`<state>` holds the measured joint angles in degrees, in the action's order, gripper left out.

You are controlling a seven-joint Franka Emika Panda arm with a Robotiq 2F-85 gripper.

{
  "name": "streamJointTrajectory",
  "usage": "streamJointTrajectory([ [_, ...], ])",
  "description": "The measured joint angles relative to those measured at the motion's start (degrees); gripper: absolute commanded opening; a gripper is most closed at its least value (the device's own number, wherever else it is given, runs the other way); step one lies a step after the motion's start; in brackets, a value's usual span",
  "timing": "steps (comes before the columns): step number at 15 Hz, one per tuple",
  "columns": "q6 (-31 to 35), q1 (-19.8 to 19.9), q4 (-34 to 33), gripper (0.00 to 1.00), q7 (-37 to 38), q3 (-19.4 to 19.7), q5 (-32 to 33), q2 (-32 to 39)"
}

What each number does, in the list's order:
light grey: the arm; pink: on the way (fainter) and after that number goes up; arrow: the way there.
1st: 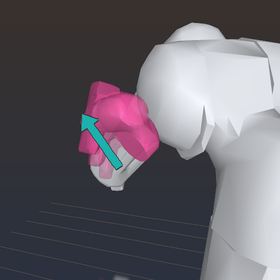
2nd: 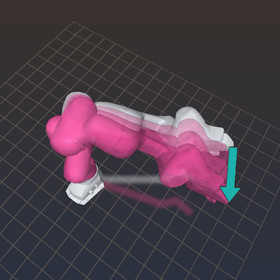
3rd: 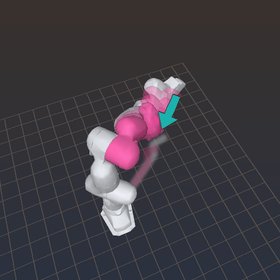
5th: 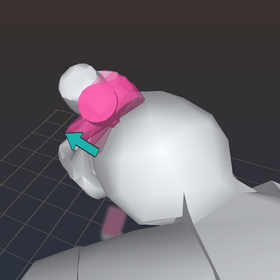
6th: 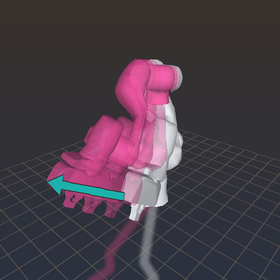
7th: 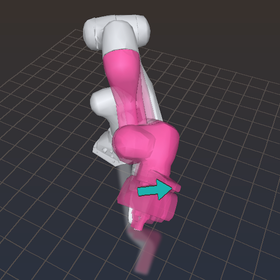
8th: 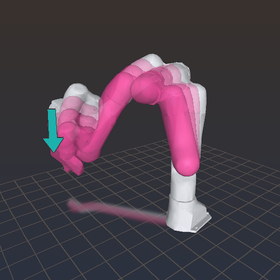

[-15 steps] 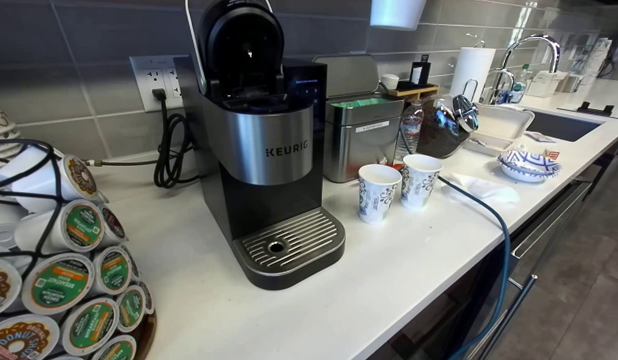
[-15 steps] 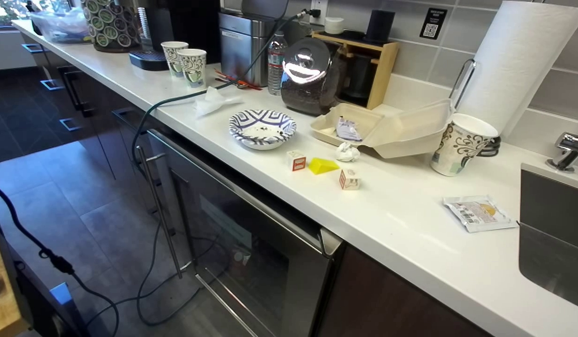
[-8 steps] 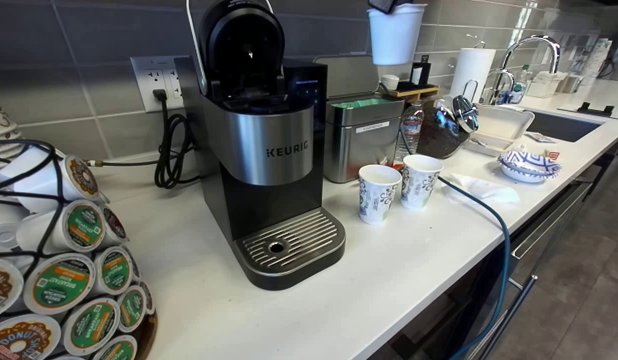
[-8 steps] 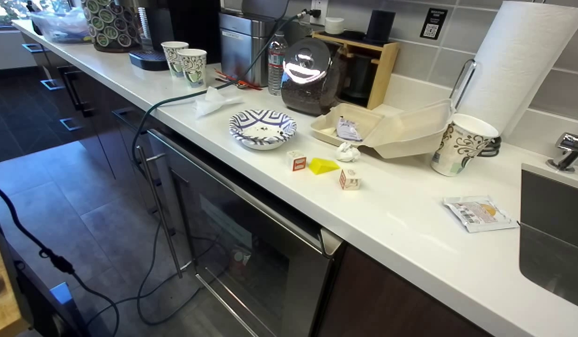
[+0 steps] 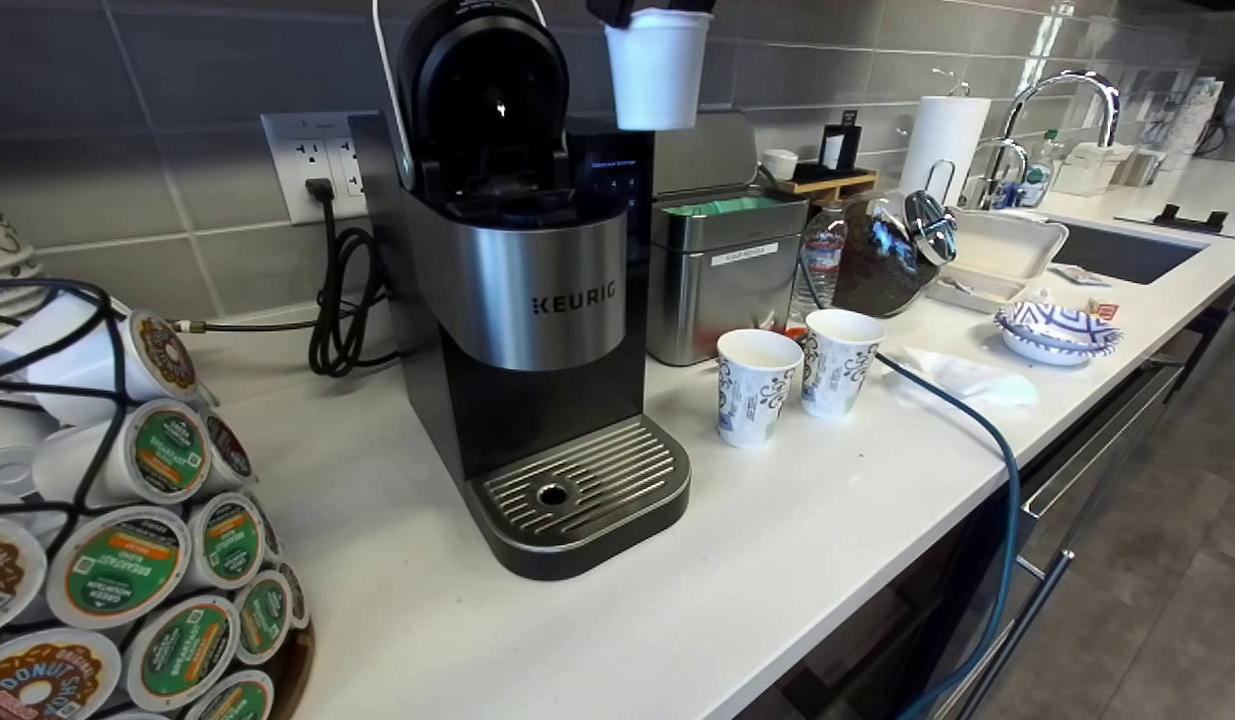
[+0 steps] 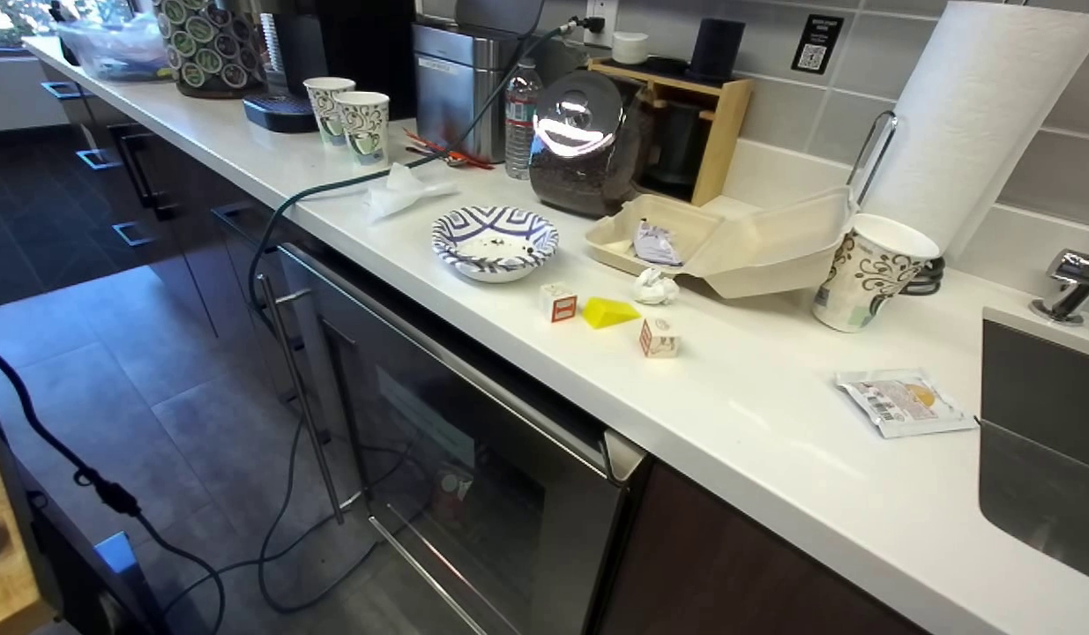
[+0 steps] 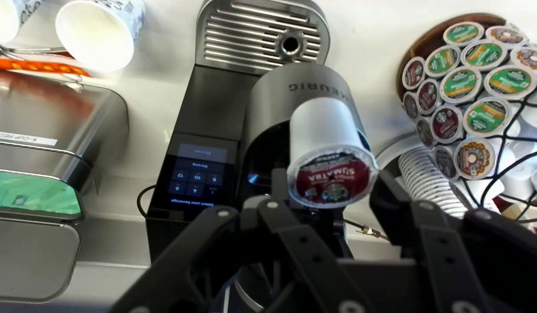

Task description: Pick up the white container from the counter and put it in the coffee machine

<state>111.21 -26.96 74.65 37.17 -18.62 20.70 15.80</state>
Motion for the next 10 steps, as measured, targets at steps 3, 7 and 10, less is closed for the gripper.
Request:
streamJointTrajectory([
  [3,0.4,-2.5,-4.2,0.26,0.4,1.2,2.1,3.5],
  [7,2.4,-4.0,-7.4,0.26,0.4,1.2,4.7,7.1],
  [10,2.5,-4.6,-9.3,0.26,0.4,1.3,6.4,9.2],
])
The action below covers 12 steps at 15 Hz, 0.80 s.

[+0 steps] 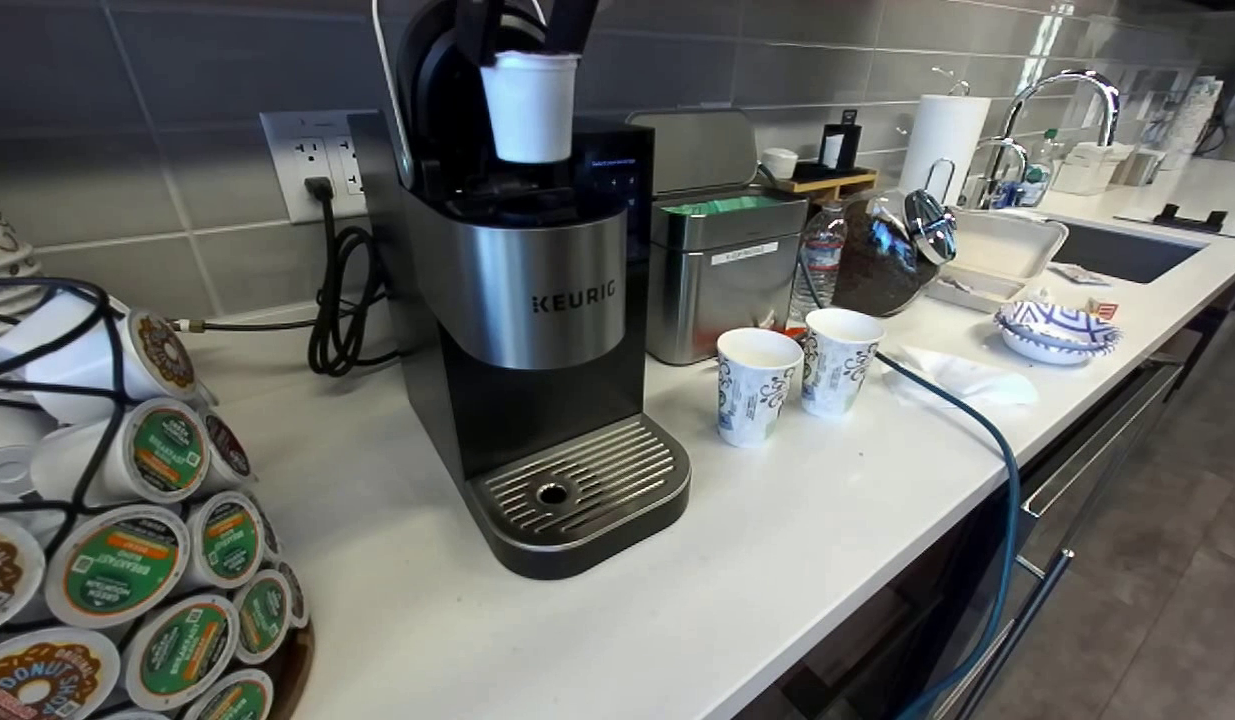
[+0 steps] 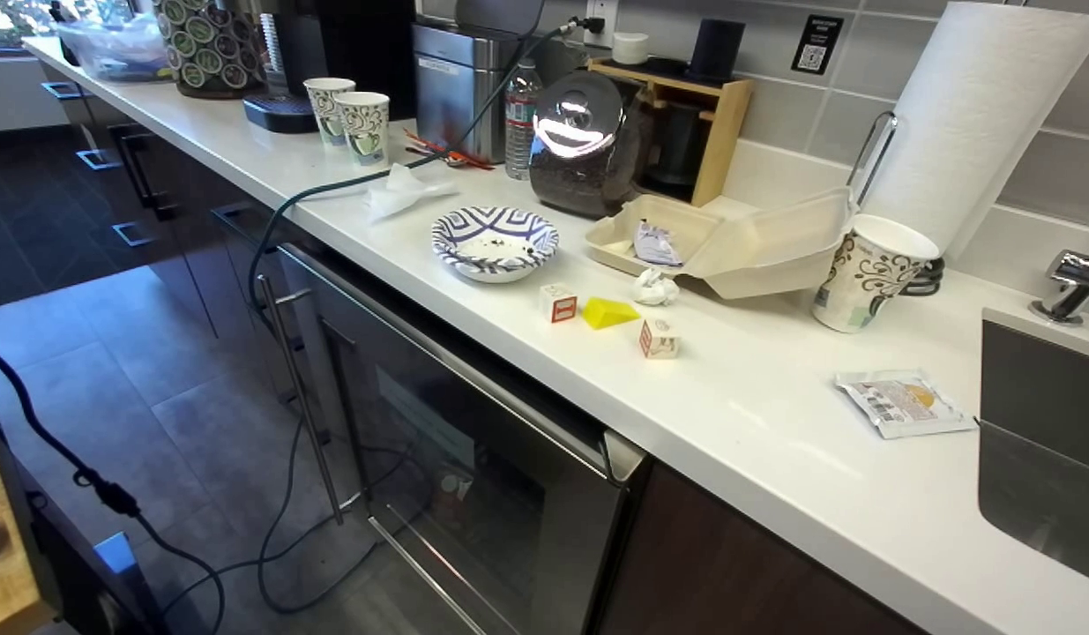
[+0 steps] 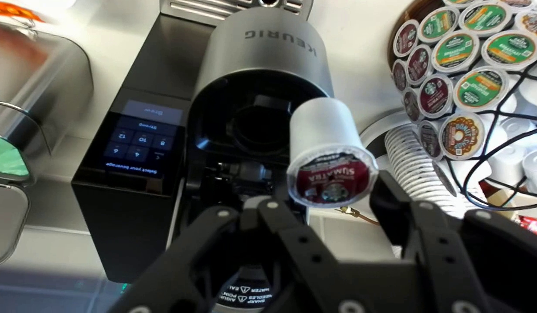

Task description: Pick up the white container from the counter and put it in the coffee machine

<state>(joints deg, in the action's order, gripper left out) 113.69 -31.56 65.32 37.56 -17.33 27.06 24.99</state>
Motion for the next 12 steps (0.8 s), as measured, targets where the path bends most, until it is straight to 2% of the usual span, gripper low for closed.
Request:
streamJointTrajectory([
  [12,0.0,-0.3,-5.8,0.26,0.0,2.3,3.7,6.1],
])
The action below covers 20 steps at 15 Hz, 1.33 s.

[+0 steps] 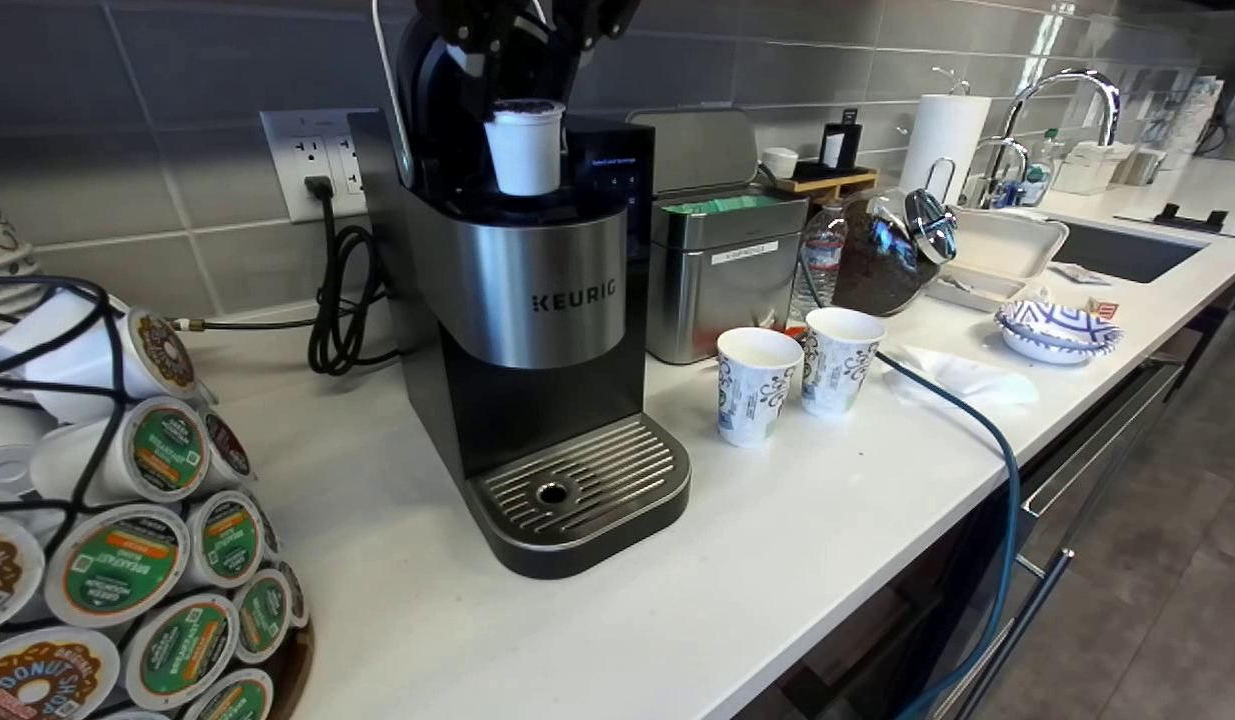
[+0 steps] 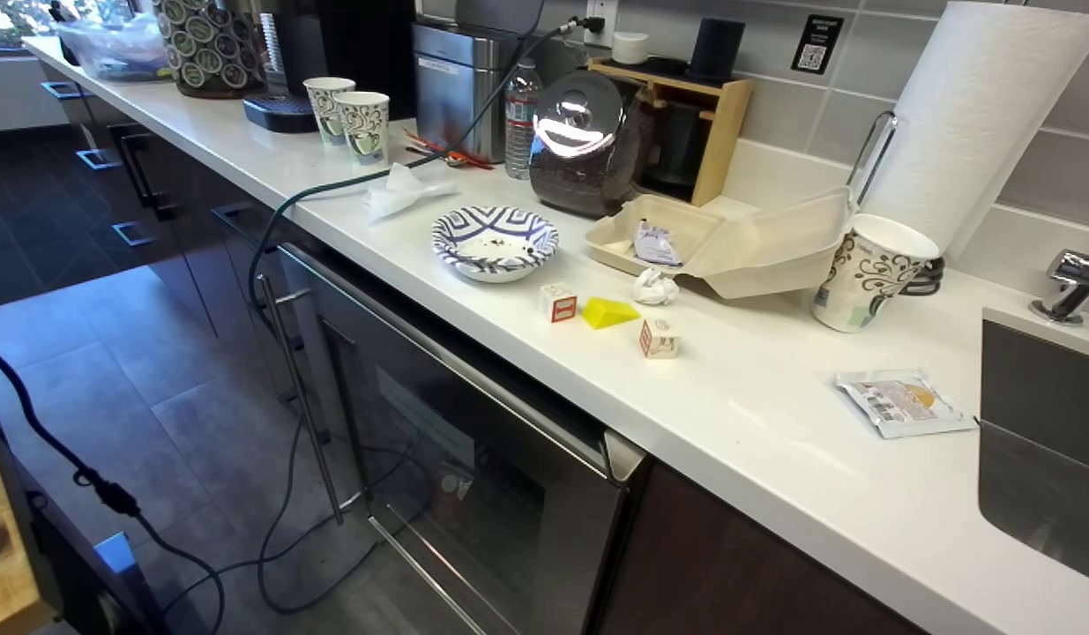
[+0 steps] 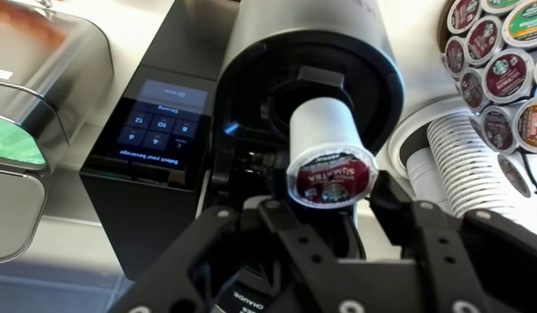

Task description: Pick up the white container from the counter and put it in the coffee machine

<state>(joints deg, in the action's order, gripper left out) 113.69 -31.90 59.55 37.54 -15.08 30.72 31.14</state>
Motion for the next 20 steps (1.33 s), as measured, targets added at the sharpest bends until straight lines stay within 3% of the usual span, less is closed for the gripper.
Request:
streamJointTrajectory([
  [7,0.0,-0.2,-1.8,0.26,0.0,0.7,0.0,2.0],
  [8,-0.1,-0.3,-2.0,0.67,0.0,0.8,0.0,2.2],
  [12,-0.8,-0.4,-2.7,0.97,0.0,1.2,0.0,2.5],
  [17,-3.4,0.9,-3.0,1.00,-1.3,1.1,-1.9,0.5],
  [20,-5.9,4.7,0.2,1.00,-9.9,-1.5,-8.1,-4.8],
])
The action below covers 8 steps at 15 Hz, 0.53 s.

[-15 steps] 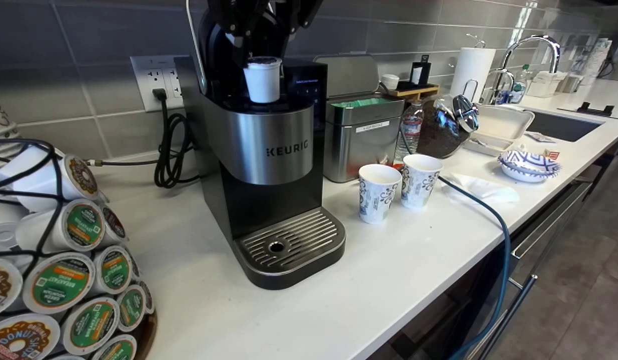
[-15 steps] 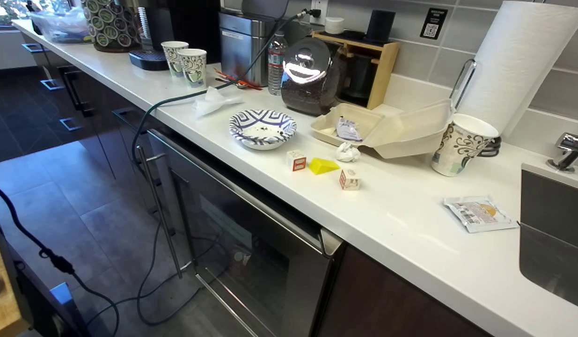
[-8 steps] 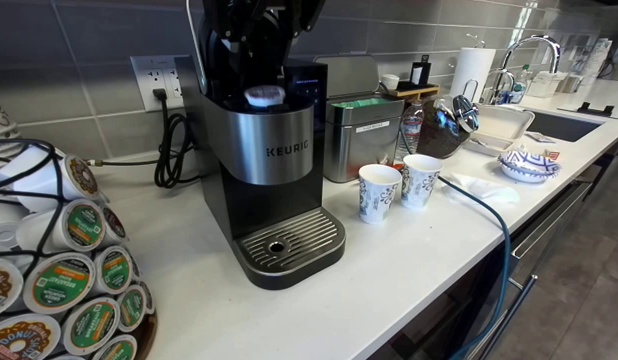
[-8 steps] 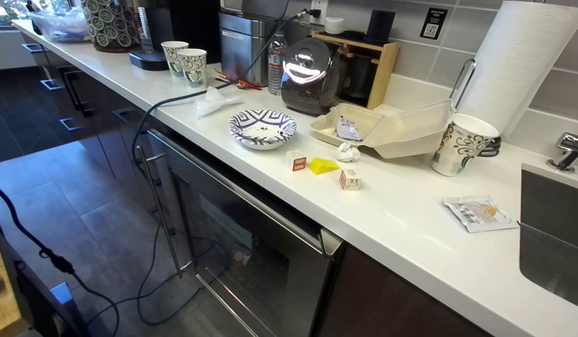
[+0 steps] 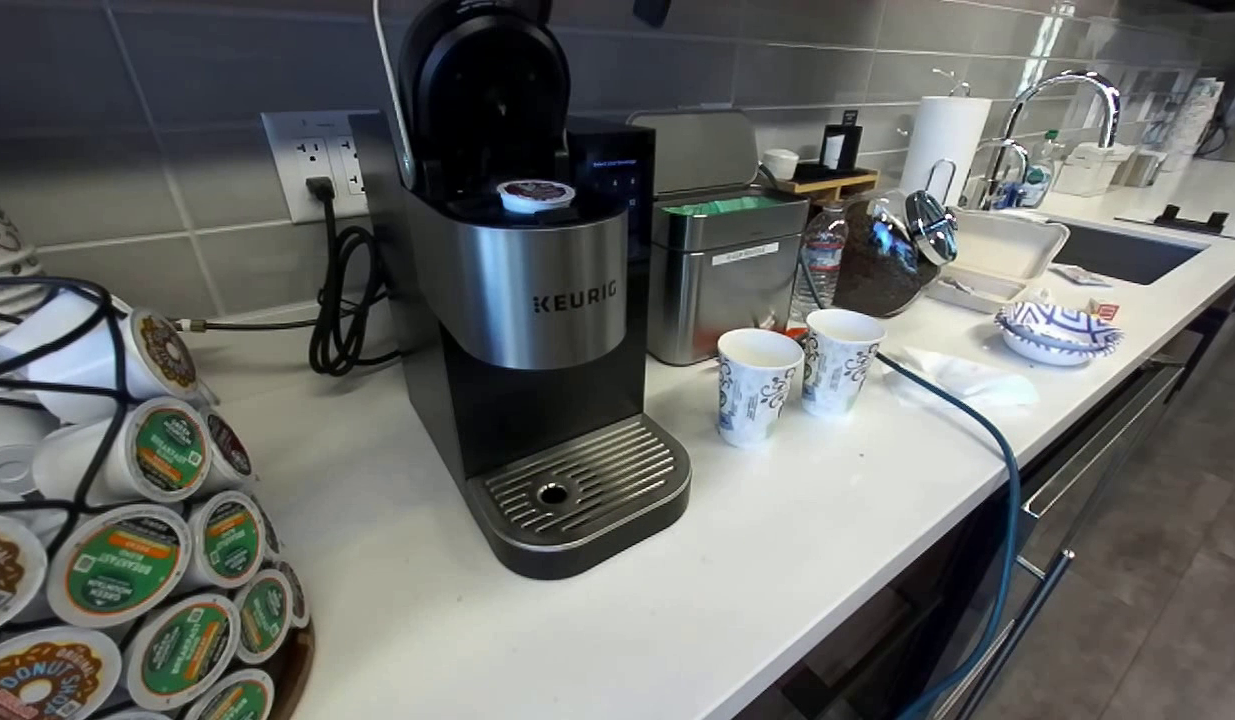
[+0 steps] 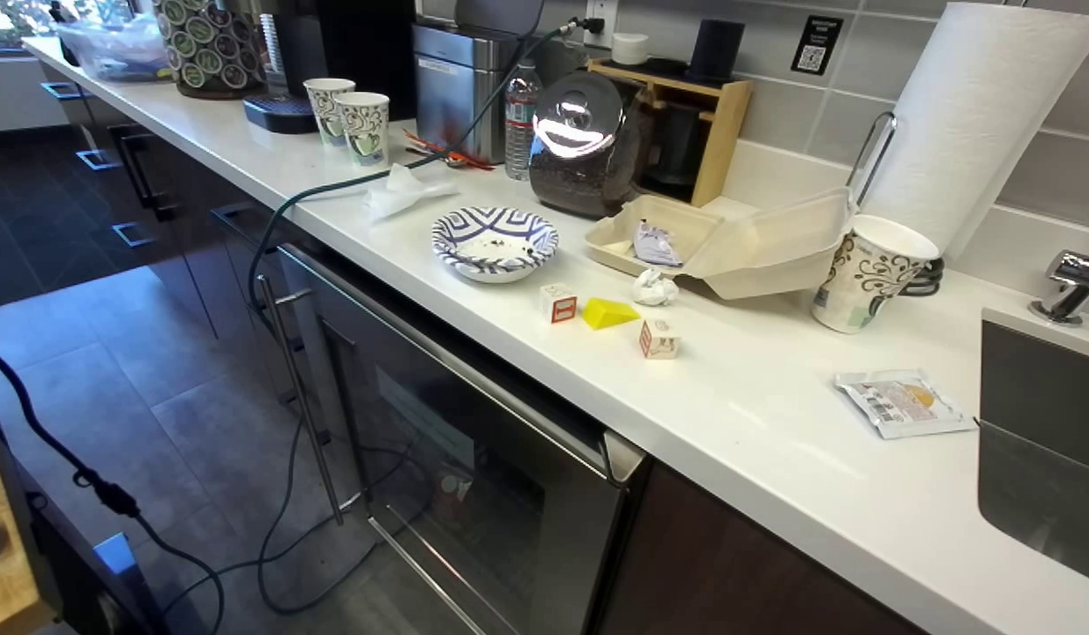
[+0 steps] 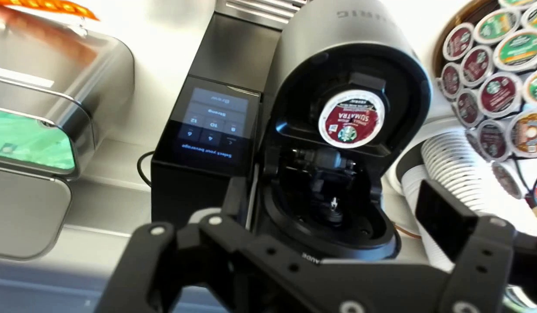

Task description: Pick up the white container from the counter and put it in the coffee machine

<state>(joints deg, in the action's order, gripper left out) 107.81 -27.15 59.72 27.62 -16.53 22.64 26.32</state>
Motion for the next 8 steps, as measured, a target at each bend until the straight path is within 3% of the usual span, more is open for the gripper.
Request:
streamJointTrajectory([
  [2,2.4,3.0,4.4,1.00,-6.5,-2.0,-3.4,-4.9],
  [5,11.7,6.7,11.9,1.00,-11.8,-3.8,-8.8,-12.0],
  [8,12.4,9.3,19.6,1.00,-13.1,-4.2,-16.4,-18.9],
])
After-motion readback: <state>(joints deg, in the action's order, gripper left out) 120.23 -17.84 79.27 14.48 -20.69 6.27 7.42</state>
